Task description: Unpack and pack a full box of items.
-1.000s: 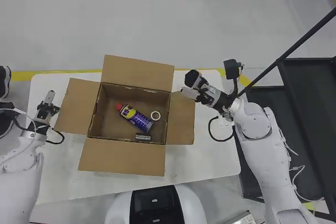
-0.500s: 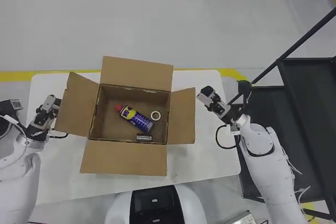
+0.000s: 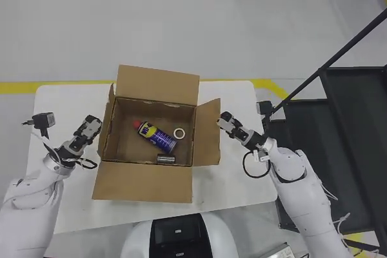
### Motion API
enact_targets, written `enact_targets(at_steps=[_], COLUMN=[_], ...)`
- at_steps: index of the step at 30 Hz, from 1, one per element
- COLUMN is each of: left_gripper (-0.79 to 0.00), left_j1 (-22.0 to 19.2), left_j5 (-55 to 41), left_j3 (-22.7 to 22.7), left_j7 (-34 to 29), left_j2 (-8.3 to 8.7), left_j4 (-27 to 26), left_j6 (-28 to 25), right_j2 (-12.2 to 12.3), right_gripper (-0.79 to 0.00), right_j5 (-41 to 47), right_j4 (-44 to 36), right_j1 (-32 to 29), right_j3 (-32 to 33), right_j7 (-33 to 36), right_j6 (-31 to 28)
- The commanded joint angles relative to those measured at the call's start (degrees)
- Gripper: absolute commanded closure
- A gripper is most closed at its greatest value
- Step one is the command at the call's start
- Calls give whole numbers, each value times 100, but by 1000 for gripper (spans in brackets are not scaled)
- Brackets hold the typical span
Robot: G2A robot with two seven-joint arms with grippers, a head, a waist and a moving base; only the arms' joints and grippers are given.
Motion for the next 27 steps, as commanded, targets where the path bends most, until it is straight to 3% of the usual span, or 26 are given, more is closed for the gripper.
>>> enact_targets(at_steps=[1,7,17,27], left_gripper=[-785,-785,-785,-785], left_j1=[-39,-70,10,77], left_j5=[161,458,1008,1326], left_j3=[109,356,512,480], left_j7=[69,172,348,529], left_j2=[-14,-45,-57,-46], left_j4=[59,156,95,37], left_j6=[28,24,-7,121], right_j2=[-17,-69,-229,-236], right_gripper=[-785,-785,-785,-785], right_j5=[116,59,-576,-1341], right_j4=[56,165,872,1038], right_j1=[131,590,1578,1962], right_j3=[-190,-802,-1942,-2319], right_j7=[58,370,702,1190], right_j6=[-70,-59,447,1080])
